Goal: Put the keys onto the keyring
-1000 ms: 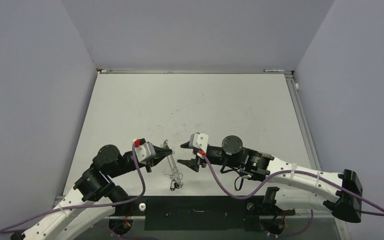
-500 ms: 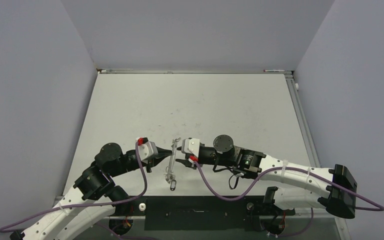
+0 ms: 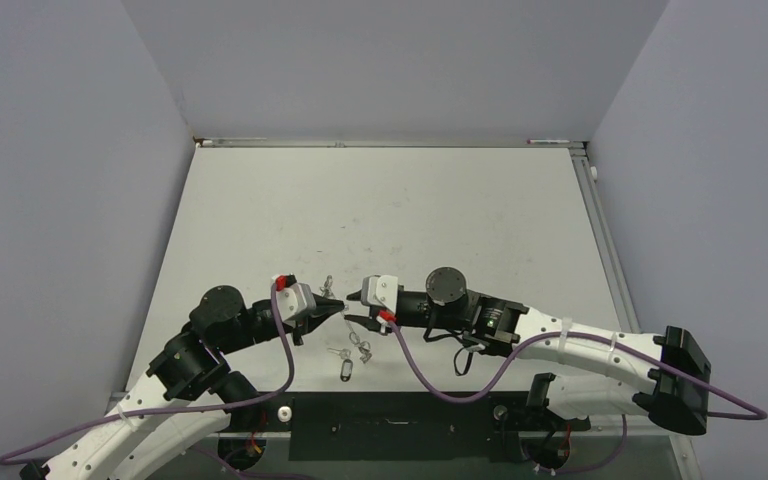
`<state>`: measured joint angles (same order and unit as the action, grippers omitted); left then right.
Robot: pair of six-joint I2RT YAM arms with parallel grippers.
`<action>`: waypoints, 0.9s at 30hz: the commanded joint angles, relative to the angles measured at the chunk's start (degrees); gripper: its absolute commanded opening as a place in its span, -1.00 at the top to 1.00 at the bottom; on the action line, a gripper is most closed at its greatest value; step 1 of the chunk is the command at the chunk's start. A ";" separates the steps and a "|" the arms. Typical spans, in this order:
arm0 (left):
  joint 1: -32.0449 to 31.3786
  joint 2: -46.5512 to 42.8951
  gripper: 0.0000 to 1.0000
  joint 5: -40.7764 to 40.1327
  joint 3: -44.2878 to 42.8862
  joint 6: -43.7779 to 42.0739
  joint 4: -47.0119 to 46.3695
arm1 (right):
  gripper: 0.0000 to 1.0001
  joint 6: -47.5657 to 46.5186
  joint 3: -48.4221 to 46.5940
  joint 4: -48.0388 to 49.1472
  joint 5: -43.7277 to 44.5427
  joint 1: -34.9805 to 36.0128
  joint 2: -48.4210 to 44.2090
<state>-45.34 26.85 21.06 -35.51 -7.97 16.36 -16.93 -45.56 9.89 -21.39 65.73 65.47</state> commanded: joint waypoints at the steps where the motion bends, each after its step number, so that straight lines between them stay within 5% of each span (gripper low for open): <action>1: -0.10 -0.35 1.00 0.91 -2.12 0.49 -3.52 | 0.30 0.41 -3.10 3.94 -1.73 0.53 0.30; 27: -0.12 -0.24 1.00 1.67 -1.41 0.76 -4.75 | 0.41 -1.73 -4.70 -0.99 -3.30 -0.78 1.25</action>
<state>-45.34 26.85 21.45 -35.51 -7.88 16.25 -18.50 -47.68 6.76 -22.74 65.34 67.18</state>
